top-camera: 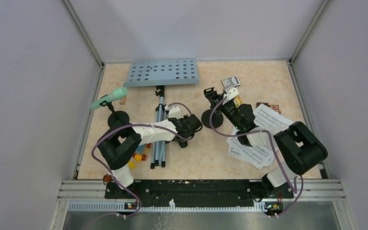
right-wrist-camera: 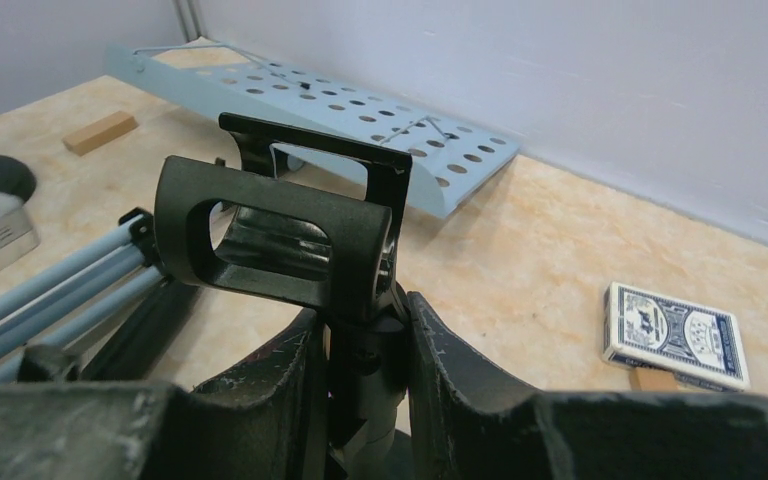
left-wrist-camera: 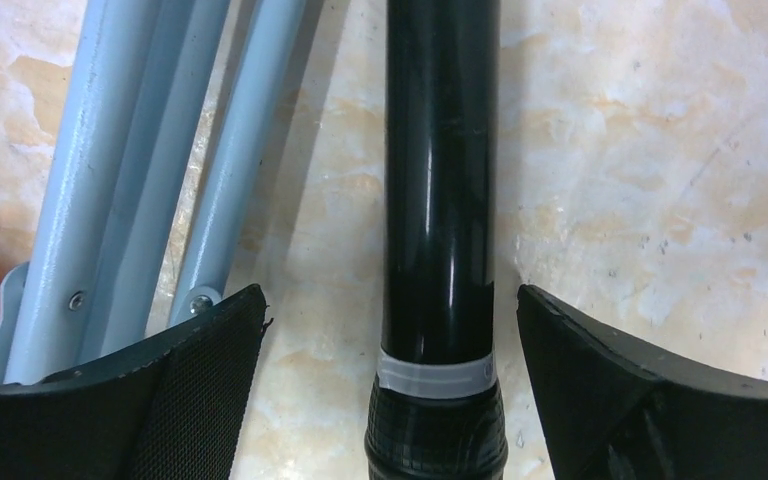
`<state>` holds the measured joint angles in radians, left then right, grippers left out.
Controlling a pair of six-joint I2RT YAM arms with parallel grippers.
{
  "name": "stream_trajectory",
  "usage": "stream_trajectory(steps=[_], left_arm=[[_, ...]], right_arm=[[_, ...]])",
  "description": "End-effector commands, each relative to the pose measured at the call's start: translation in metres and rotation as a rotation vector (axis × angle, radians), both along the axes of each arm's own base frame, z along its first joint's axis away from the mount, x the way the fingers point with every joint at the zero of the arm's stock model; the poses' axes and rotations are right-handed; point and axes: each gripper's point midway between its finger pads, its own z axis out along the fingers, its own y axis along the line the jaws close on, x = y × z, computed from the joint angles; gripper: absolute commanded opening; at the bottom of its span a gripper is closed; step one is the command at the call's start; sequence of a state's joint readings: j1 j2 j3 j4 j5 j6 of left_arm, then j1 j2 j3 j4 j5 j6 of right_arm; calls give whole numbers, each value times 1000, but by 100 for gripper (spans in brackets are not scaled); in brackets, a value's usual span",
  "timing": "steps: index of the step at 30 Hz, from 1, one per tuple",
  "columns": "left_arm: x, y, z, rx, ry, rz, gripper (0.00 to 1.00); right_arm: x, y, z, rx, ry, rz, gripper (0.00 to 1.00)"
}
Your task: Pack up the instrument practice props
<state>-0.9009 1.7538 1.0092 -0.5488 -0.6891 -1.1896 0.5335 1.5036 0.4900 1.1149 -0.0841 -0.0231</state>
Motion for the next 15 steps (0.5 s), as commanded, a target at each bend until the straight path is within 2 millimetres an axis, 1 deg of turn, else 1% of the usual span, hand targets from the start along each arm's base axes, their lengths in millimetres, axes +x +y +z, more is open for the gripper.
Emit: stream_trajectory(steps=[1, 3, 6, 7, 10, 11, 13, 15], left_arm=[[-1, -12, 32, -44, 3, -94, 99], [2, -22, 49, -84, -24, -130, 99], [1, -29, 72, -140, -58, -178, 99], [0, -33, 82, -167, -70, -200, 99], [-5, -42, 102, -223, -93, -282, 99], [-7, -45, 108, -243, -95, -313, 99], [-13, -50, 117, -265, -87, -365, 99], [-21, -47, 123, -270, -76, -382, 99]], right_arm=[[38, 7, 36, 35, -113, -37, 0], [55, 10, 37, 33, -119, -42, 0], [78, 13, 35, 22, -131, -41, 0], [85, 13, 35, 19, -143, -46, 0], [101, 12, 31, 10, -152, -54, 0], [107, 11, 29, 7, -147, -61, 4], [114, 12, 24, -7, -132, -64, 16], [114, 13, 18, -31, -111, -53, 31]])
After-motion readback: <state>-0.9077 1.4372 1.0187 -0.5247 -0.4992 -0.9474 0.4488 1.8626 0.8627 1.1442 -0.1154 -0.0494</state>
